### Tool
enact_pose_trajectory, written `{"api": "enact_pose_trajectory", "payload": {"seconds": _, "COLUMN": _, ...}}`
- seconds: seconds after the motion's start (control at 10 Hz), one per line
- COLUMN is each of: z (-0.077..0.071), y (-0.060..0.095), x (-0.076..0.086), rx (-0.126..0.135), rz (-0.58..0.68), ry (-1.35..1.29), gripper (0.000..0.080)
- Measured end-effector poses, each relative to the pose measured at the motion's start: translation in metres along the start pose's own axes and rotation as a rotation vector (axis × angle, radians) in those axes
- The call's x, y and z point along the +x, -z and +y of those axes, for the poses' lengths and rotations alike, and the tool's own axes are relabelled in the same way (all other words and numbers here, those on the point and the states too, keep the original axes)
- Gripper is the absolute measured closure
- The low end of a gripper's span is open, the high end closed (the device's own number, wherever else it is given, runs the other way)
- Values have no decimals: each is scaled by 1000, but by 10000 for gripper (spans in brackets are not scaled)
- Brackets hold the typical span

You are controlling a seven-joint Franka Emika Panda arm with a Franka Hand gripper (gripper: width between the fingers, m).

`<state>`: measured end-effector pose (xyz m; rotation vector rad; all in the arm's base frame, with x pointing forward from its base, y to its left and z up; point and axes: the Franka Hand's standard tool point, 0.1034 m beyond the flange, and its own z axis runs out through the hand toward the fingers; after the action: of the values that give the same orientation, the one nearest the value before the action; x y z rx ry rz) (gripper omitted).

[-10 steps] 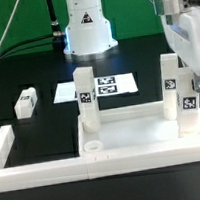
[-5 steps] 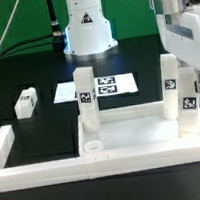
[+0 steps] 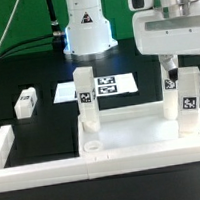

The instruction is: Assemble desk

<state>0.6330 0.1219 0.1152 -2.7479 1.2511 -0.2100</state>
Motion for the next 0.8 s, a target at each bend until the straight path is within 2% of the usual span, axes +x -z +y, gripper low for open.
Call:
{"api": "enact_pose_trajectory", "payload": {"seconds": 0.1, "z": 0, "y": -1, "x": 6, "rx": -28, "rz": 28, "ry": 252, "gripper": 151}}
{"api": "enact_pose_trajectory", "payload": {"seconds": 0.2, "z": -1, "y": -3, "x": 10, "rx": -34, "rz": 35, "ry": 358, "gripper": 151}}
{"api": "enact_pose_trajectory", "payload": {"seconds": 0.4, "z": -1, "y": -3, "x": 10, "rx": -35, "rz": 36, "ry": 321, "gripper": 151}}
{"api": "enact_pose_trajectory", "payload": {"seconds": 0.5, "z": -1, "y": -3, "x": 9, "rx": -34, "rz": 35, "ry": 291, "gripper": 240}}
{"api": "enact_pose_trajectory", "payload": {"seconds": 0.6, "z": -1, "y": -3, "x": 9, "rx": -33, "rz": 36, "ry": 219, "gripper": 440}}
{"api": "enact_pose_trajectory", "payload": {"seconds": 0.7, "z": 1, "y": -4, "x": 10, "rx": -36, "rz": 37, "ry": 154, "gripper": 440}}
{"api": "enact_pose_trajectory", "payload": {"seconds": 0.8, "z": 3, "y": -4, "x": 12, "rx": -37, "rz": 38, "ry": 81, "gripper": 508}}
